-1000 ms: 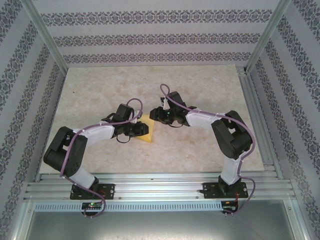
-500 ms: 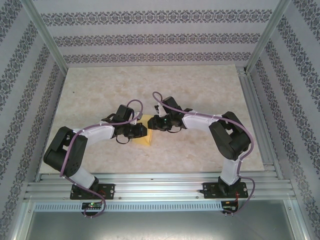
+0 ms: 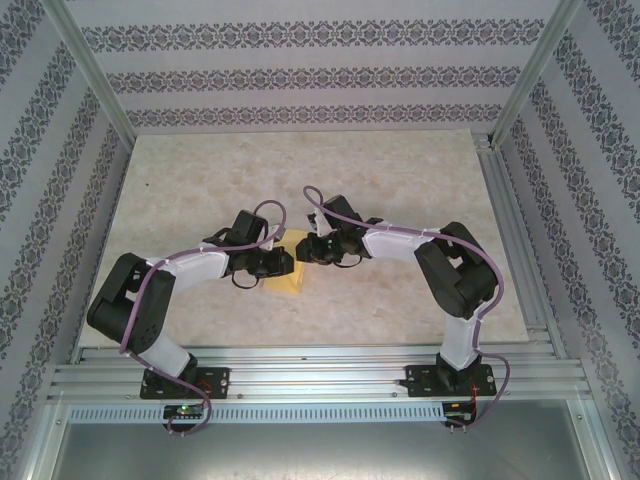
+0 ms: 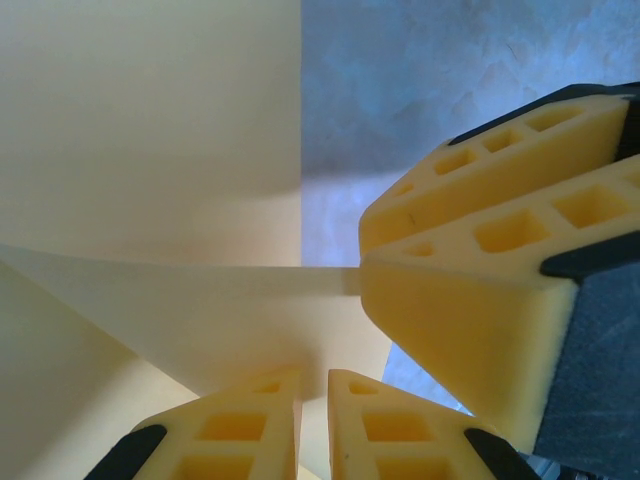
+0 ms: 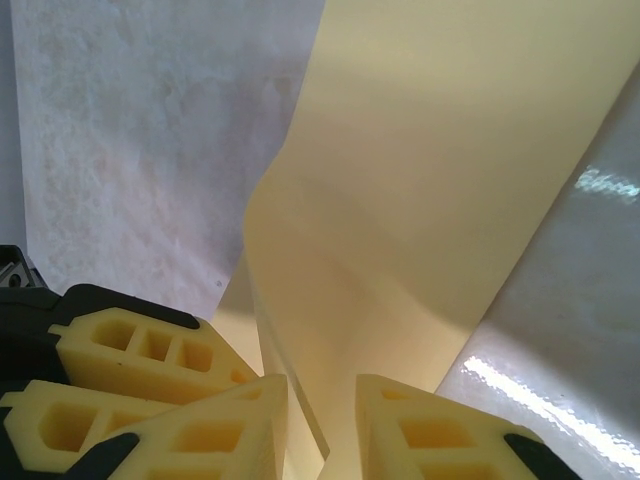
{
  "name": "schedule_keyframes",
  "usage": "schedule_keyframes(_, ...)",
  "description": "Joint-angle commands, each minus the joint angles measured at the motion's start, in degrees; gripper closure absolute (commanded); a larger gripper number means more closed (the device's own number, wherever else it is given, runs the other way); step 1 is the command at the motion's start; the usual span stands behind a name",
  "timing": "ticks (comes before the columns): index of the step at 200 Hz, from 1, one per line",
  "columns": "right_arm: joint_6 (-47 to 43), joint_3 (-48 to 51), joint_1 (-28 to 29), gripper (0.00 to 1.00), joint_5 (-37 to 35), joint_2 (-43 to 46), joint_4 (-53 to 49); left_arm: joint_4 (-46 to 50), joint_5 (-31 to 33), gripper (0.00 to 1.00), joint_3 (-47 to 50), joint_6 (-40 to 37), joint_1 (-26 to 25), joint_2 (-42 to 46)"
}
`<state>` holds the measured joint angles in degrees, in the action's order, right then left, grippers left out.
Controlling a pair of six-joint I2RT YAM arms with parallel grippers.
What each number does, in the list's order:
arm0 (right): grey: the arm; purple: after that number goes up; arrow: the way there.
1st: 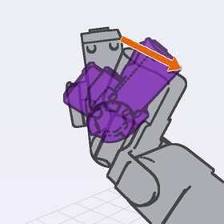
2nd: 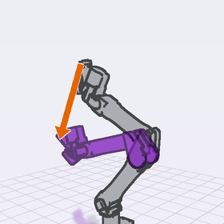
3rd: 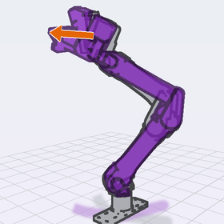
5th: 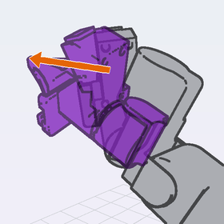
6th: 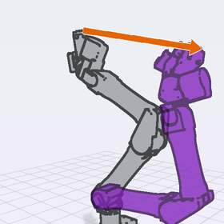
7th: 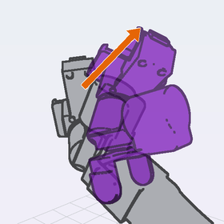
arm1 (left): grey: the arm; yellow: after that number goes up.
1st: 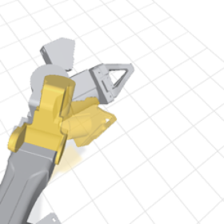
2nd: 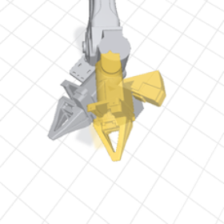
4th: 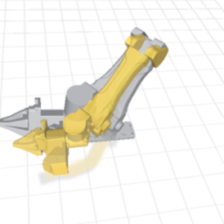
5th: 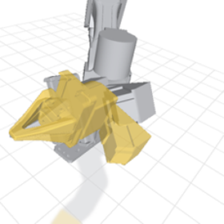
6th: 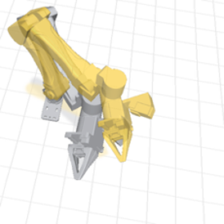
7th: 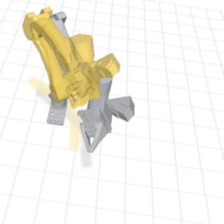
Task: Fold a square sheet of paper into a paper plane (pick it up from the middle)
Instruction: Fold the triangle a second time at the center of the table.
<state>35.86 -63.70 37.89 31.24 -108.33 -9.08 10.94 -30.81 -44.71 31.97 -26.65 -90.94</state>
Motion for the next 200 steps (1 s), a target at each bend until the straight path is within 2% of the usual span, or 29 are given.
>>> schedule_keyframes(1, -0.8, -0.7, 0.8, 0.75, 1.1, -1.0, 0.2, 0.1, -0.4, 0.83, 0.6, -0.9, 0.1, 0.2)
schedule_keyframes(41, -0.6, -0.3, 0.9, 0.90, 0.3, -0.8, 0.6, 0.1, -0.4, 0.83, 0.7, -0.8, 0.1, 0.2)
schedule_keyframes(59, -0.9, -0.2, 1.0, 0.93, -0.5, -1.1, 0.0, 0.1, -0.5, 0.82, 0.6, -0.3, 0.1, 0.9)
schedule_keyframes(95, -1.2, 0.2, 1.4, 0.94, -1.6, -1.9, -0.5, -1.2, -1.3, 0.81, 0.9, 1.1, 0.1, 2.4)
schedule_keyframes(200, -2.7, -2.0, 2.0, 0.94, -6.3, -3.9, -4.2, -2.7, -1.4, 0.81, 0.8, 1.4, 0.0, -2.2)
